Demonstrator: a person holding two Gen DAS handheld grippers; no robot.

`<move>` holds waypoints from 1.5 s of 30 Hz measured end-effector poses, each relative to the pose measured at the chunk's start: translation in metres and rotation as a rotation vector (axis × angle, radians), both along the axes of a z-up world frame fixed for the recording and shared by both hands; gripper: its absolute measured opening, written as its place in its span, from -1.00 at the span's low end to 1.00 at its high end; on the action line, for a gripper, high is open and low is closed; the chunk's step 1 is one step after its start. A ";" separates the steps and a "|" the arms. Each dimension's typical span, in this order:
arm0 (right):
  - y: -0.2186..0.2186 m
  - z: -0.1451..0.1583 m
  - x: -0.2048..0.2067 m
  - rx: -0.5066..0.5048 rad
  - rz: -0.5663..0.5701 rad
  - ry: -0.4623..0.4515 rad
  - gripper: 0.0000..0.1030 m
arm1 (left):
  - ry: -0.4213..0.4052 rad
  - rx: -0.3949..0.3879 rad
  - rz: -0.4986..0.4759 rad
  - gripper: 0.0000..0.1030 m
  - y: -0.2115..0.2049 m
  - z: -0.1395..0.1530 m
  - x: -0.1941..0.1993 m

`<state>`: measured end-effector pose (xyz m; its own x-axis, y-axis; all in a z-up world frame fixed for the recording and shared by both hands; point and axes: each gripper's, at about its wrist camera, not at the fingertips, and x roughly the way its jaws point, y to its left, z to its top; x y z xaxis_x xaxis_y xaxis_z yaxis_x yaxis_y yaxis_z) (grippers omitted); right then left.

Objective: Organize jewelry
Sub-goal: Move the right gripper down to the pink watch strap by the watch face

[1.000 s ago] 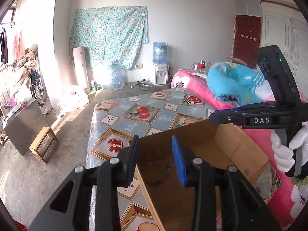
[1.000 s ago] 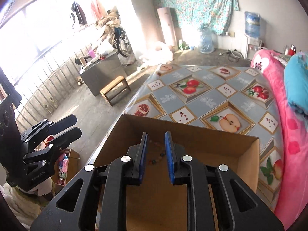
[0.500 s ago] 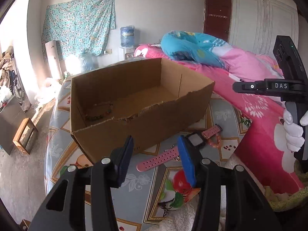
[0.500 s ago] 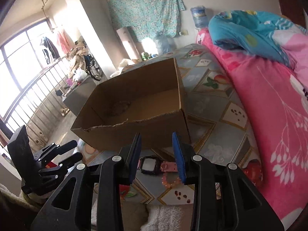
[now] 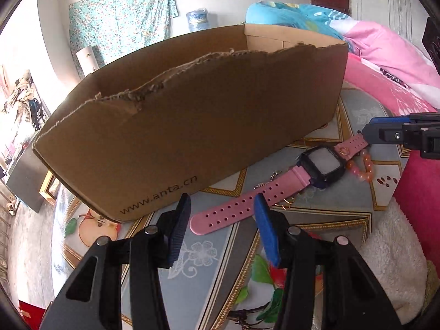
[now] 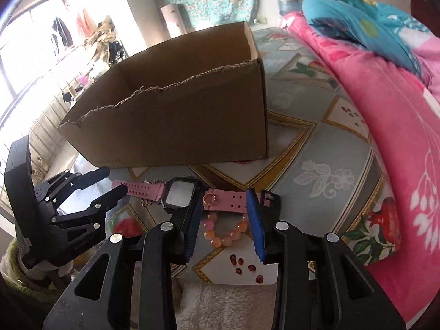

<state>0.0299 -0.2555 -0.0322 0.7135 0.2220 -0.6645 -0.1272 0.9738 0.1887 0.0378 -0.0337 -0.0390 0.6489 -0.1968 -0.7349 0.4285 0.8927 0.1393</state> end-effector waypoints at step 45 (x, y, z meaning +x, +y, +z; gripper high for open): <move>0.002 -0.004 0.037 -0.169 0.065 -0.037 -0.56 | 0.025 0.012 -0.027 -0.09 0.009 -0.004 0.003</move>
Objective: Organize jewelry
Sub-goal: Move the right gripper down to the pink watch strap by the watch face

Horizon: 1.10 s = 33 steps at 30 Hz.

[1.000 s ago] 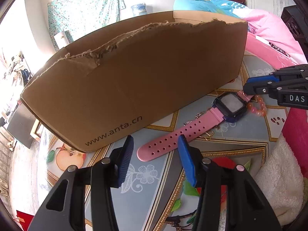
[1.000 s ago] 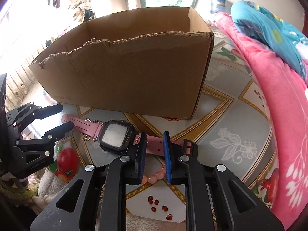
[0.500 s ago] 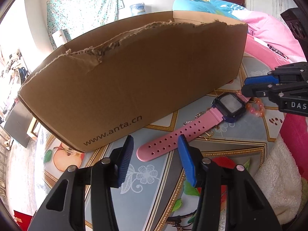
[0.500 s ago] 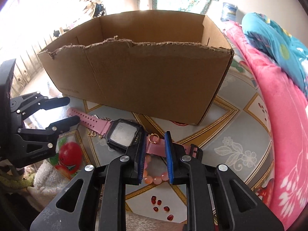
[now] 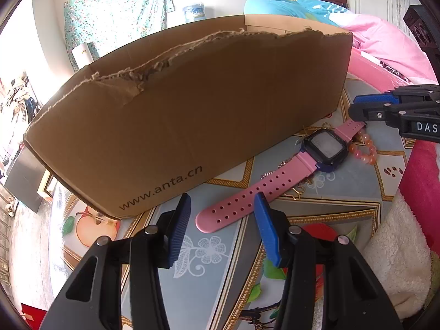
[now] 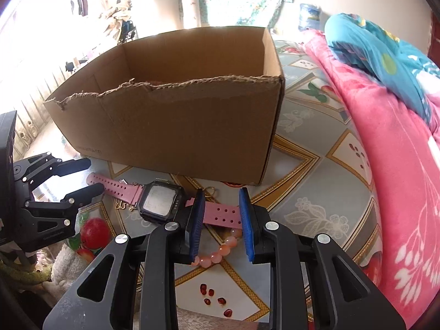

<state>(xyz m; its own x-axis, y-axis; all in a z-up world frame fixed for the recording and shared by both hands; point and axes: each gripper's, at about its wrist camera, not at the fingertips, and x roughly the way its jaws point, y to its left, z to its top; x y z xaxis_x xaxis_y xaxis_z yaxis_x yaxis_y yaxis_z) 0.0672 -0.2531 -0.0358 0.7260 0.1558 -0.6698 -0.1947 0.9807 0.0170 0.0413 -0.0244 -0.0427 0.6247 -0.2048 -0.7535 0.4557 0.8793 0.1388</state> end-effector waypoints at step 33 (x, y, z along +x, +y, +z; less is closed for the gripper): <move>0.042 0.002 -0.022 -0.148 0.170 -0.046 0.05 | -0.001 -0.002 -0.005 -0.09 0.002 0.000 0.001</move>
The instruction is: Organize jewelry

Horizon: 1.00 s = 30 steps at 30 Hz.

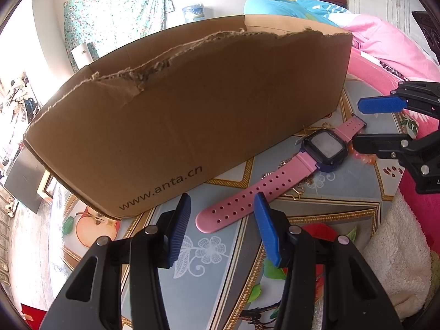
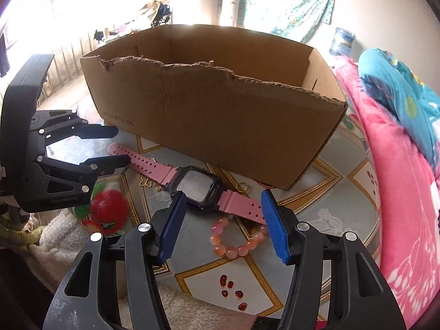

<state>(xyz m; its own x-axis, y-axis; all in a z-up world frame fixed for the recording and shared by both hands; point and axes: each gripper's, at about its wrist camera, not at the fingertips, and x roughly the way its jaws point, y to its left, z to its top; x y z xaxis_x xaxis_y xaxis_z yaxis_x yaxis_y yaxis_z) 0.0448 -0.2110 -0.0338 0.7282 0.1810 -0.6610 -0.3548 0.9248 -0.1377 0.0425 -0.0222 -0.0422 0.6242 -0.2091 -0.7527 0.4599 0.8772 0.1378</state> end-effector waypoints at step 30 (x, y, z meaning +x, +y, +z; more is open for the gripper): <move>0.037 -0.001 0.055 -0.205 0.366 0.150 -0.28 | -0.021 -0.022 -0.054 -0.09 0.009 -0.002 -0.008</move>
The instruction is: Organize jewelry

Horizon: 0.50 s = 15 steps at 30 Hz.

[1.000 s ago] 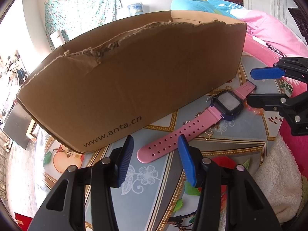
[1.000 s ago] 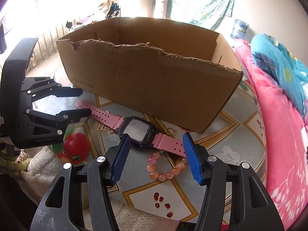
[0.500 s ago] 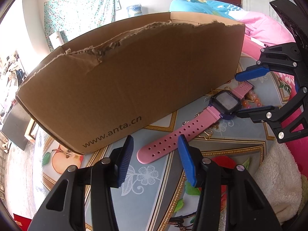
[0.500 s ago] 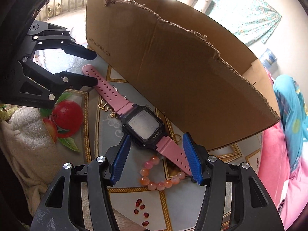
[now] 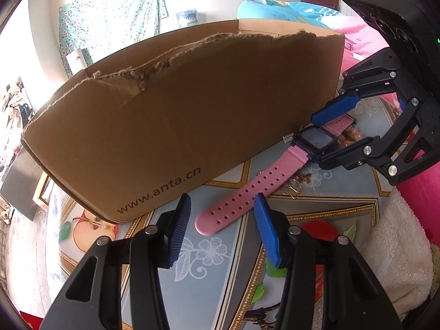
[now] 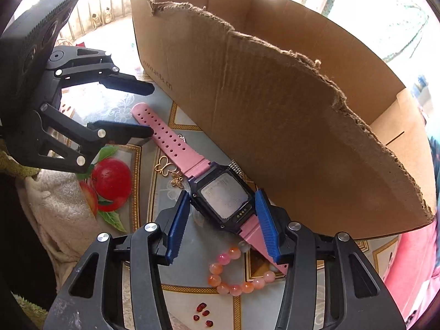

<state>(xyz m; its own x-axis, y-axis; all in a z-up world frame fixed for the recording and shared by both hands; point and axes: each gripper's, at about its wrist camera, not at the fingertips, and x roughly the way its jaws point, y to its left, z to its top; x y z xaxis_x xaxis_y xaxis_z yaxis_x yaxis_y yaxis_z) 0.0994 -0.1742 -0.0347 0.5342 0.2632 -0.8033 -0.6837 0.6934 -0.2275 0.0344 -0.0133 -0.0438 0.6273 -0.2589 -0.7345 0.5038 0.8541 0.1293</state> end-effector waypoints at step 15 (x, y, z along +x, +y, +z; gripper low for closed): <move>-0.003 0.010 -0.002 0.074 0.000 0.021 -0.55 | -0.122 0.117 -0.091 -0.09 -0.041 0.002 -0.011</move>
<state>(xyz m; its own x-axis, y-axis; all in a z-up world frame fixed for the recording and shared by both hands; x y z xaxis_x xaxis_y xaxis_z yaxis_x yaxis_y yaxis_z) 0.0972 -0.1767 -0.0244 0.5178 0.3221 -0.7926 -0.6876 0.7079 -0.1616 0.0232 -0.0547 -0.0414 0.6910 -0.2364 -0.6831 0.5533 0.7810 0.2895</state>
